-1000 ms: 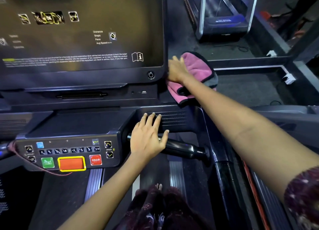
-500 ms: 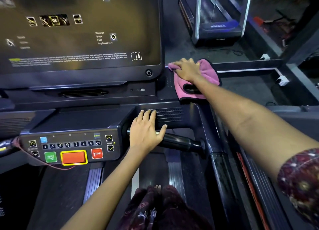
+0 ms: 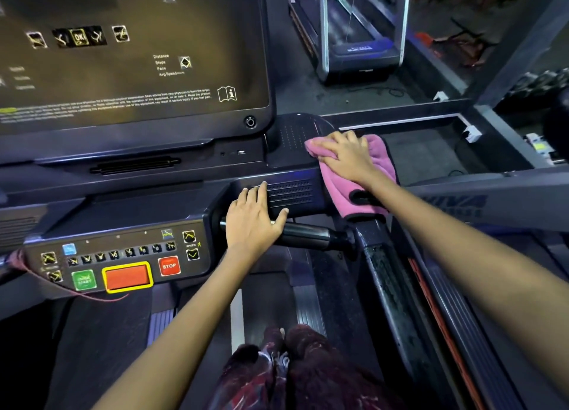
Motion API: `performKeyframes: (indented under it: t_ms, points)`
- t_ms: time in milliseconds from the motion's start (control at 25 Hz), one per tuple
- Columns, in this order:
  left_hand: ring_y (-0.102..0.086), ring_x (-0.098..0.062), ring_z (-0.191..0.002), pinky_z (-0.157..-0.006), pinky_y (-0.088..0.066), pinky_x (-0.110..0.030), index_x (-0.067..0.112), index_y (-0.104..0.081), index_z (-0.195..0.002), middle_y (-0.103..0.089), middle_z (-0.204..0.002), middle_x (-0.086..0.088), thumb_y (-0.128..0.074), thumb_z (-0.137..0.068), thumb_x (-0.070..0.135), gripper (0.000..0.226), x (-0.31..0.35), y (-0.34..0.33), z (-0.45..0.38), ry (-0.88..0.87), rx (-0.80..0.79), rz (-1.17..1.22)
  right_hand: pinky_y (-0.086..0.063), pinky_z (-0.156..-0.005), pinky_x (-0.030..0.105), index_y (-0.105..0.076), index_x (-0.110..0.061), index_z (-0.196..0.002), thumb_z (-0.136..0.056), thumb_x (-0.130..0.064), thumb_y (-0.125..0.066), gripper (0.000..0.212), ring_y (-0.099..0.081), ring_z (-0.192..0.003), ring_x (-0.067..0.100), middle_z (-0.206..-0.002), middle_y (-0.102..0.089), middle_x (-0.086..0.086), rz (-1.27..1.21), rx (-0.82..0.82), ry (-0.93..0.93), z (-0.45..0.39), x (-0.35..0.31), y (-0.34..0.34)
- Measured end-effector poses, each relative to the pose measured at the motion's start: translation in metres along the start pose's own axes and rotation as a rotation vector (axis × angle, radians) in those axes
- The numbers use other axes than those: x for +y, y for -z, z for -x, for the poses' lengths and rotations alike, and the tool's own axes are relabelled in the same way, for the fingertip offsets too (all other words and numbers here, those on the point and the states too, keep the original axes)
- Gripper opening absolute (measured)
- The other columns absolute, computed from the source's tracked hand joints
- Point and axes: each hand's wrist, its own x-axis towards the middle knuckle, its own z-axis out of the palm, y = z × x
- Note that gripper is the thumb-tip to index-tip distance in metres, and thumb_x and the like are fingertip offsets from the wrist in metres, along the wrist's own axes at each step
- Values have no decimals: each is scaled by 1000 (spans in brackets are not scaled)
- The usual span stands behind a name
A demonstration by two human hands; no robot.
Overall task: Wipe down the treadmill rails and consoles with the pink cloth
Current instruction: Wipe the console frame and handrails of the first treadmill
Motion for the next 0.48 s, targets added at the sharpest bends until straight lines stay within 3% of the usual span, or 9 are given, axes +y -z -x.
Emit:
performKeyframes:
  t_ms: [320, 480]
  points:
    - [-42, -29, -126, -99, -36, -38, 11, -20, -147, -49, -133, -11, -48, -85, 52, 79, -1, -3, 1, -20, 87, 50, -30, -93, 48, -37, -42, -139, -90, -30, -49, 51, -40, -118, 30, -136, -42, 10, 382, 27, 420, 28, -38, -6]
    - [-39, -30, -128, -104, -32, -41, 8, -18, -147, -47, -135, -12, -45, -85, 53, 82, -1, -3, 2, -15, 96, 42, -34, -88, 49, -43, -33, -137, -86, -20, -50, 53, -46, -113, 34, -133, -46, 15, 406, 43, 476, 25, -79, -18]
